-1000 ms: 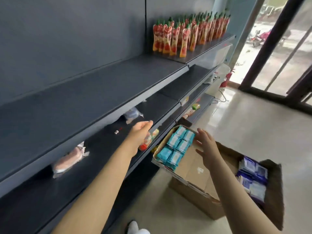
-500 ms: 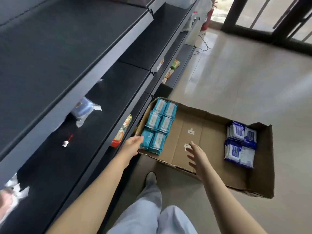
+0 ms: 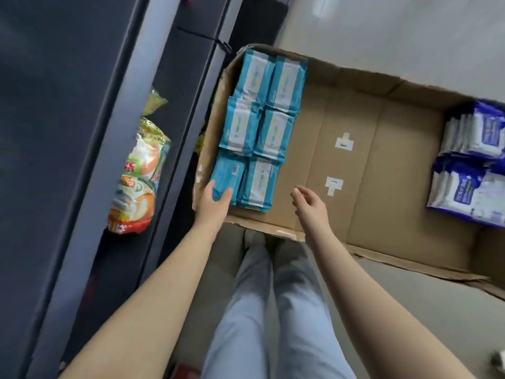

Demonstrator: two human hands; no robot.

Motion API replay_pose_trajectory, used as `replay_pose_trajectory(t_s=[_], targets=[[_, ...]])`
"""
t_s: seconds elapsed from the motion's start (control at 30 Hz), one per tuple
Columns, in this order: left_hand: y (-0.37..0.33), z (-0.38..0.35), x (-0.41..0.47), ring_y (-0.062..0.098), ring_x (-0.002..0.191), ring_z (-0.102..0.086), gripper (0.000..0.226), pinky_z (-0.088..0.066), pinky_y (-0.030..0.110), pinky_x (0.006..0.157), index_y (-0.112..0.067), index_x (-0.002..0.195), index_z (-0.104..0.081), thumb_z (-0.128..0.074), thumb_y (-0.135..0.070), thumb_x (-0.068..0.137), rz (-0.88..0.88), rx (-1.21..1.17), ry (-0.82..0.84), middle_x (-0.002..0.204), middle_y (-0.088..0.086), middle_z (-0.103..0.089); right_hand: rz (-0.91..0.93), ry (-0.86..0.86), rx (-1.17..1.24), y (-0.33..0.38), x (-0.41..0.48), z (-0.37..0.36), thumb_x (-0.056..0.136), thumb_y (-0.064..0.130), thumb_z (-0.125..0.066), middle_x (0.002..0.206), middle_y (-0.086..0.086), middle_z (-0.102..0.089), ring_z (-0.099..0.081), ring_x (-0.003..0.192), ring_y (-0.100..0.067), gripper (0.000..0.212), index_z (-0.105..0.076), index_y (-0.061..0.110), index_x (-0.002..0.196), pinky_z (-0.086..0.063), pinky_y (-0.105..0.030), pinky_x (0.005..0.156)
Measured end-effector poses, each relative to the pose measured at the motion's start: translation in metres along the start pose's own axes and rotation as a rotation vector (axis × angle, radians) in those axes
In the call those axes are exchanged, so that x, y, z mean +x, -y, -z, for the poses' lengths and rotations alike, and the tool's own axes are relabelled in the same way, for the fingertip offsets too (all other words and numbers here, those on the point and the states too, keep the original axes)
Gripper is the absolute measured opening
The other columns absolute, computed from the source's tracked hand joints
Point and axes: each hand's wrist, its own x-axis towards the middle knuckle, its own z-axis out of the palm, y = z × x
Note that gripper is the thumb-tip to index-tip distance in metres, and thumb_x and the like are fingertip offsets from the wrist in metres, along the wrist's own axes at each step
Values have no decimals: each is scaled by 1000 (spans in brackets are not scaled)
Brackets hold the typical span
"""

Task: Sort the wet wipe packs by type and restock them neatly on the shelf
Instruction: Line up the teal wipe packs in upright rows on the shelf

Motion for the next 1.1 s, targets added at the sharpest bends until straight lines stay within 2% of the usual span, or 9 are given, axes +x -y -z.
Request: replay_pose_trajectory(t_s=[0.17,0.33,0.5,0.6,0.67,0.73,0.9,1.03,1.1], targets=[[18,-20,62,23,139,-34,69,-32,47,114,-25,150,-36,-61,-48,90,-79,198,-113,152,-2,-39,-32,88,-53,-16,52,-34,93,37,-66,122,1,-64,-59,108,-12,46,-58,16,133,-50,-29,92],[22,-27,72,29,130,-33,60,-35,53,106,-33,136,-44,-69,-47,84,-69,338,-263,146,-3,-41,-13,80,-157,-24,73,-53,85,35,-76,115,0,-66,-63,103,-15,47,-60,14,124,-54,-33,89],[22,-28,77,28,126,-39,68,-40,55,100,-25,132,-46,-77,-48,75,-20,331,-340,139,-2,-49,11,8,-206,-27,78,-60,84,26,-78,90,0,-60,-56,81,-16,28,-59,13,101,-53,-35,76],[20,-27,75,27,120,-43,53,-44,51,97,-20,116,-55,-77,-47,76,2,307,-376,128,0,-55,50,2,-188,-25,75,-58,85,25,-76,90,0,-61,-57,81,-17,22,-58,16,95,-53,-36,76],[21,-28,72,24,114,-53,44,-49,49,93,-16,109,-60,-76,-44,79,-16,253,-331,120,1,-61,47,13,-144,-25,70,-53,87,26,-74,97,-2,-67,-63,89,-20,16,-60,19,92,-56,-39,82],[19,-28,66,21,103,-64,38,-57,45,86,-13,112,-64,-74,-36,84,-1,62,-232,115,3,-67,41,14,-80,-22,63,-45,90,24,-71,102,-5,-69,-65,95,-21,12,-60,20,91,-57,-39,85],[-1,-14,15,11,96,-68,33,-56,20,65,-15,119,-63,-71,-28,90,57,-315,7,111,-2,-70,31,22,152,2,20,-6,95,21,-64,106,-7,-70,-68,92,-16,7,-61,16,100,-56,-23,72],[-34,10,-57,12,97,-70,32,-58,26,75,-16,119,-65,-72,-26,89,2,-404,89,108,-2,-73,45,49,361,42,-40,46,97,16,-60,109,-10,-70,-69,91,-17,18,-59,12,115,-59,-29,74],[-54,25,-102,10,93,-72,26,-58,24,73,-16,113,-68,-73,-22,88,-70,-408,93,104,-3,-74,63,90,425,71,-77,76,97,13,-59,109,-11,-70,-71,89,-18,23,-57,10,120,-61,-28,70]])
